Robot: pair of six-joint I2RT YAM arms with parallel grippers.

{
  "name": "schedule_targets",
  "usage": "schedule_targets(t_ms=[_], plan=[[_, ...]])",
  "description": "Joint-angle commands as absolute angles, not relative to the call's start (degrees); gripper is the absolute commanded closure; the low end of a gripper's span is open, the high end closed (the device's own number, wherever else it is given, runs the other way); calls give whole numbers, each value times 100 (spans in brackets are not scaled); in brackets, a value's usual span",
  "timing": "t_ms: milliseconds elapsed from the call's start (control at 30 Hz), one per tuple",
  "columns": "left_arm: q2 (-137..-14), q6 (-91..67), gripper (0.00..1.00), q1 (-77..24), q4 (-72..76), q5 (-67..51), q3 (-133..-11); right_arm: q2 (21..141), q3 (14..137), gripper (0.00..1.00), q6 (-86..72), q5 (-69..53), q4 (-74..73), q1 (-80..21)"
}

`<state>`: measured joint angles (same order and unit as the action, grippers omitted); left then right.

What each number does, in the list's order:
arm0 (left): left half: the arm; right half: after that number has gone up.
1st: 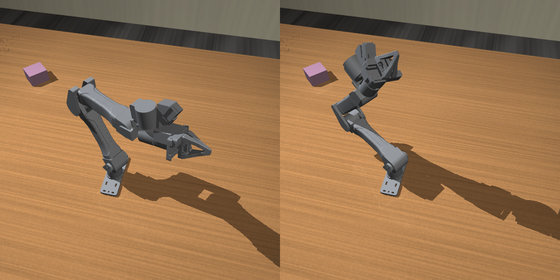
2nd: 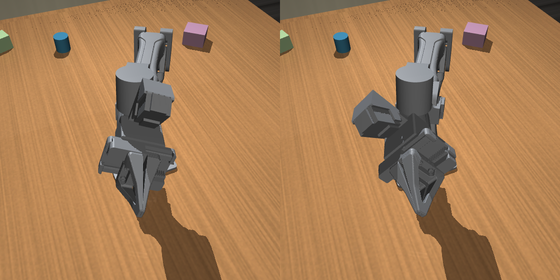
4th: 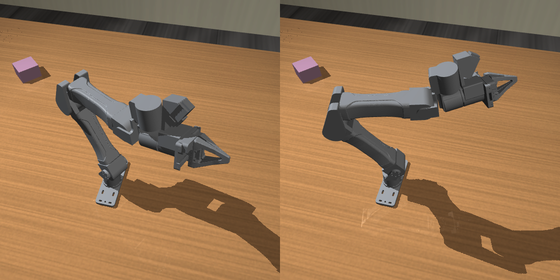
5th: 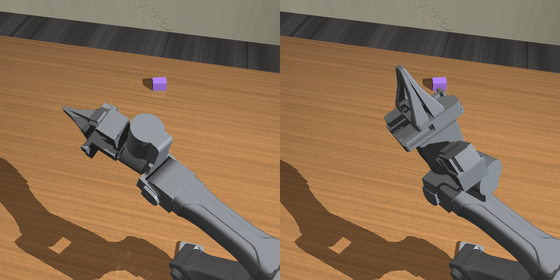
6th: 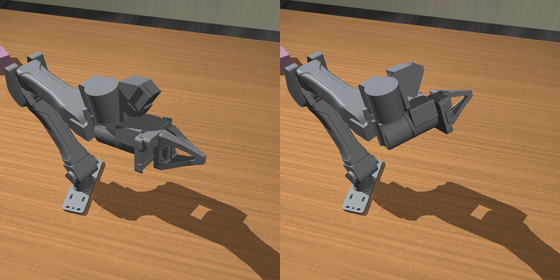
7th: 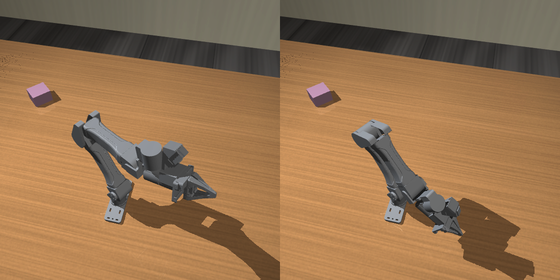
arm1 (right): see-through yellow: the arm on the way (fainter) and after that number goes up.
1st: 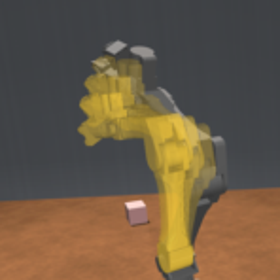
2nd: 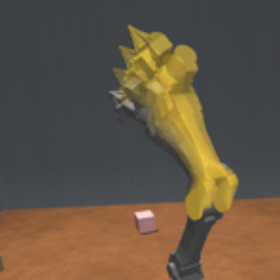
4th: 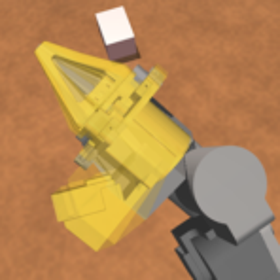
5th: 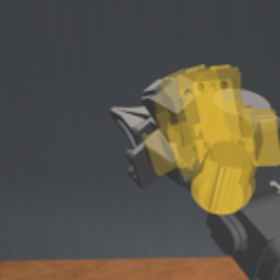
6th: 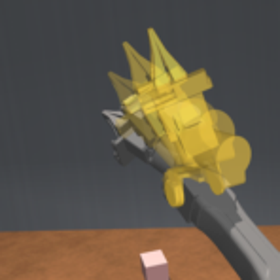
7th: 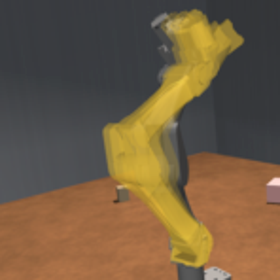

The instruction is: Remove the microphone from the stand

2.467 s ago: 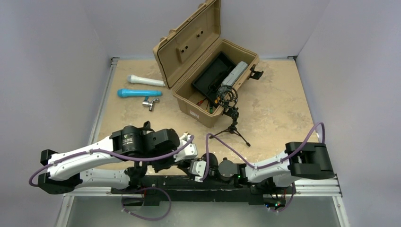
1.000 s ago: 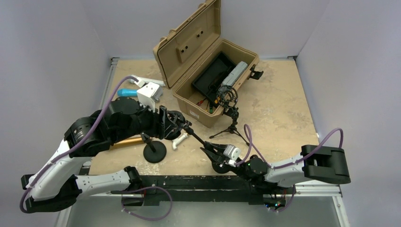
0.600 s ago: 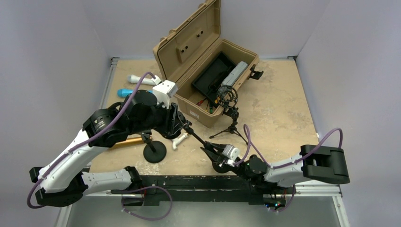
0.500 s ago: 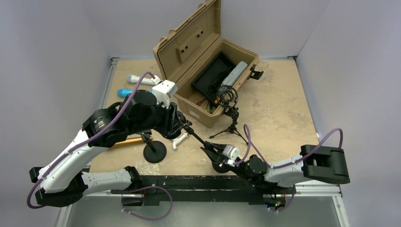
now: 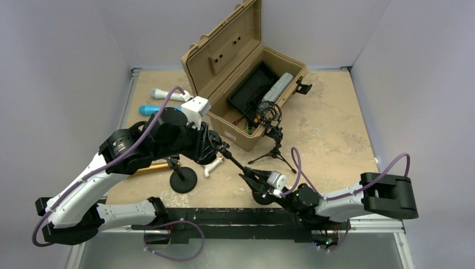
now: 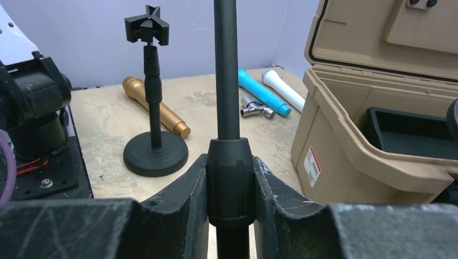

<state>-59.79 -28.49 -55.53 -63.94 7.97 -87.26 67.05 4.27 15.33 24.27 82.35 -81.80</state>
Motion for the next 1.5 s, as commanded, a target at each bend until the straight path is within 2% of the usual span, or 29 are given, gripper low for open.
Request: schedule_targets(t_ms=[0, 100, 133, 200, 233, 300, 467, 600, 733, 833, 933, 1033, 1167, 1267, 1467], plan=[[-6119, -2803, 70, -5546, -6215, 787, -8704, 6658, 579, 100, 1591, 2269, 9531, -8181], [-6288, -2690, 72, -5546, -6253, 776, -8750, 6708, 588, 100, 1579, 2241, 9611, -8188], [-6319, -2627, 77, -5546, -6297, 841, -8791, 6744, 601, 100, 1570, 2235, 9630, -8187], [-6319, -2417, 93, -5546, -6336, 992, -8892, 6820, 657, 100, 1554, 2199, 9647, -8181], [-6306, -2316, 100, -5546, -6375, 1075, -8982, 6893, 691, 96, 1541, 2197, 9664, -8189], [-6329, -2084, 100, -5546, -6439, 1206, -9188, 7054, 783, 84, 1514, 2204, 9715, -8187], [-6518, -1596, 100, -5603, -6542, 1068, -9597, 7534, 1083, 63, 1440, 2351, 9740, -8188], [-6808, -1375, 100, -5919, -6917, 1778, -10054, 7810, 1239, 42, 1355, 2856, 9937, -8178], [-7054, -1258, 100, -6185, -6899, 1866, -10286, 7533, 1266, 33, 1115, 3019, 9633, -8180], [-7131, -1164, 100, -6364, -6681, 1929, -10206, 6957, 1417, 17, 644, 3177, 8593, -8180], [-7246, -1021, 100, -6583, -6523, 2177, -10089, 6252, 1776, 14, -450, 3219, 6720, -8081], [-7267, -873, 100, -6740, -6242, 2372, -9843, 5328, 2048, 13, -1573, 2538, 4880, -7761], [-7267, -654, 100, -7006, -5959, 2740, -9590, 4050, 1926, 13, -2697, 1494, 3830, -7486], [-7256, -508, 100, -7177, -5800, 3015, -9423, 3361, 1980, 13, -3319, 1230, 3084, -7466], [-7268, -283, 100, -7260, -5604, 3230, -9333, 3527, 2669, 10, -3823, 902, 1980, -7363]])
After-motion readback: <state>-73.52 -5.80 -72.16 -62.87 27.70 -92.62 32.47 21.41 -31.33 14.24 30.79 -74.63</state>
